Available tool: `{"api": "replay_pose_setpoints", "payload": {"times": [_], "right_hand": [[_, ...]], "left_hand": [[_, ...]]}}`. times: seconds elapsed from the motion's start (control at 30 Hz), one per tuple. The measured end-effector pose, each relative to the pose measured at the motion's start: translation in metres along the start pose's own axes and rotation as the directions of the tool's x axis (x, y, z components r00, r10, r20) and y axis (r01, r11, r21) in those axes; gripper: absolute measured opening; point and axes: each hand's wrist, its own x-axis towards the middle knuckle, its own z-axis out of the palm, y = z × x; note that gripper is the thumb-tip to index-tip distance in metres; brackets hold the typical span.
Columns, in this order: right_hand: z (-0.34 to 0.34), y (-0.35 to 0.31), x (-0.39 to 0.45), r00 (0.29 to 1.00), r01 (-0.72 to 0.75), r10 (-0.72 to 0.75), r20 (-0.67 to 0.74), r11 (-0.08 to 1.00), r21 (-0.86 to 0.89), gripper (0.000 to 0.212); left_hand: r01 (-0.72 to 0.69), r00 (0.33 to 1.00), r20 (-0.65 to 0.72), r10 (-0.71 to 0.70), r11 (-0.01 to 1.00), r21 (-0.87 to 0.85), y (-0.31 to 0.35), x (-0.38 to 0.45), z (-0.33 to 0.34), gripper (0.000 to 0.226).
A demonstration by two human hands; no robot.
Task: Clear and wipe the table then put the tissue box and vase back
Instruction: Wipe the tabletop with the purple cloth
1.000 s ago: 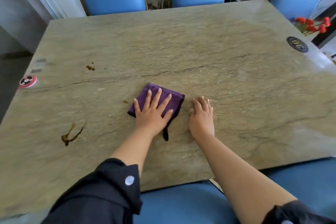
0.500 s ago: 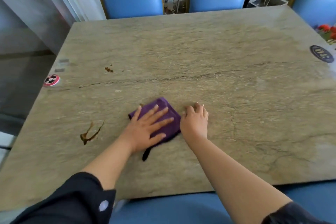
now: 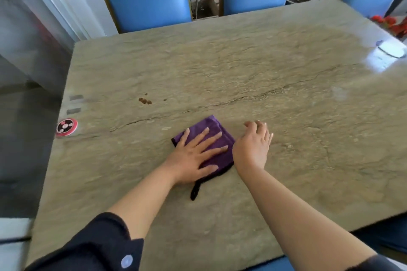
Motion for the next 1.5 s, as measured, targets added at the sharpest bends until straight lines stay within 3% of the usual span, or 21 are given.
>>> {"api": "replay_pose_setpoints", "payload": {"times": [0.07, 0.13, 0.2, 0.3, 0.43, 0.57, 0.63, 0.73, 0.83, 0.9, 0.97, 1.07, 1.13, 1.23, 1.3, 1.37, 1.5], "right_hand": [[0.009, -0.028, -0.022, 0.998, 0.029, -0.029, -0.049, 1.000, -0.012, 0.037], [0.024, -0.054, -0.048, 0.997, 0.075, -0.075, 0.001, 0.994, -0.084, 0.037], [0.044, -0.074, -0.072, 0.990, 0.102, -0.088, 0.110, 0.986, -0.128, 0.048], [0.067, -0.089, -0.081, 0.976, 0.114, -0.064, 0.210, 0.965, -0.237, 0.060], [0.078, -0.108, -0.032, 0.977, 0.139, -0.082, 0.198, 0.947, -0.290, 0.058], [0.098, -0.143, 0.037, 0.986, -0.072, 0.113, 0.122, 0.952, -0.296, 0.058], [0.113, -0.170, 0.059, 0.985, -0.088, 0.126, 0.119, 0.954, -0.287, 0.058], [0.134, -0.207, 0.049, 0.963, 0.200, -0.141, 0.228, 0.945, -0.260, 0.058], [0.139, -0.203, 0.024, 0.821, 0.542, -0.454, 0.345, 0.810, -0.225, 0.058], [0.130, -0.189, 0.031, 0.757, 0.638, -0.544, 0.362, 0.736, -0.228, 0.059], [0.127, -0.184, 0.059, 0.805, 0.583, -0.489, 0.336, 0.758, -0.293, 0.058], [0.136, -0.207, 0.108, 0.944, 0.297, -0.216, 0.251, 0.888, -0.352, 0.058], [0.154, -0.238, 0.133, 0.971, 0.173, -0.105, 0.215, 0.928, -0.329, 0.059], [0.182, -0.292, 0.150, 0.960, 0.203, -0.125, 0.251, 0.927, -0.316, 0.058], [0.202, -0.327, 0.145, 0.920, 0.333, -0.240, 0.310, 0.895, -0.295, 0.058], [0.216, -0.351, 0.129, 0.823, 0.524, -0.403, 0.399, 0.809, -0.264, 0.057], [0.210, -0.337, 0.112, 0.434, 0.887, -0.693, 0.576, 0.439, -0.140, 0.054]], "left_hand": [[-0.042, 0.997, -0.073, 0.033, 0.991, -0.129, -0.023, -0.015, -0.005, 0.053], [0.094, 0.962, -0.236, -0.139, 0.977, -0.191, -0.050, -0.028, -0.011, 0.051], [0.311, 0.861, -0.354, -0.366, 0.928, -0.205, -0.084, -0.041, -0.015, 0.052], [0.582, 0.716, -0.330, -0.615, 0.788, -0.203, -0.134, -0.057, -0.016, 0.057], [0.746, 0.612, -0.213, -0.762, 0.645, -0.165, -0.176, -0.057, -0.011, 0.074], [0.748, 0.606, -0.272, -0.747, 0.652, -0.125, -0.180, -0.055, -0.005, 0.077], [0.733, 0.615, -0.283, -0.736, 0.666, -0.140, -0.179, -0.055, -0.005, 0.077], [0.722, 0.617, -0.284, -0.734, 0.671, -0.168, -0.183, -0.055, -0.008, 0.074], [0.646, 0.590, -0.428, -0.684, 0.719, -0.257, -0.202, -0.056, -0.018, 0.058], [0.638, 0.597, -0.435, -0.674, 0.727, -0.253, -0.224, -0.057, -0.025, 0.057], [0.699, 0.593, -0.375, -0.713, 0.686, -0.201, -0.240, -0.057, -0.029, 0.066], [0.747, 0.583, -0.335, -0.740, 0.651, -0.137, -0.249, -0.053, -0.022, 0.074], [0.743, 0.584, -0.340, -0.737, 0.654, -0.142, -0.249, -0.053, -0.020, 0.073], [0.735, 0.584, -0.348, -0.734, 0.659, -0.157, -0.252, -0.053, -0.019, 0.072], [0.740, 0.576, -0.351, -0.738, 0.654, -0.159, -0.252, -0.052, -0.018, 0.072], [0.741, 0.559, -0.349, -0.752, 0.642, -0.197, -0.253, -0.050, -0.019, 0.076], [0.761, 0.524, -0.351, -0.776, 0.612, -0.215, -0.252, -0.054, -0.020, 0.080]]}}
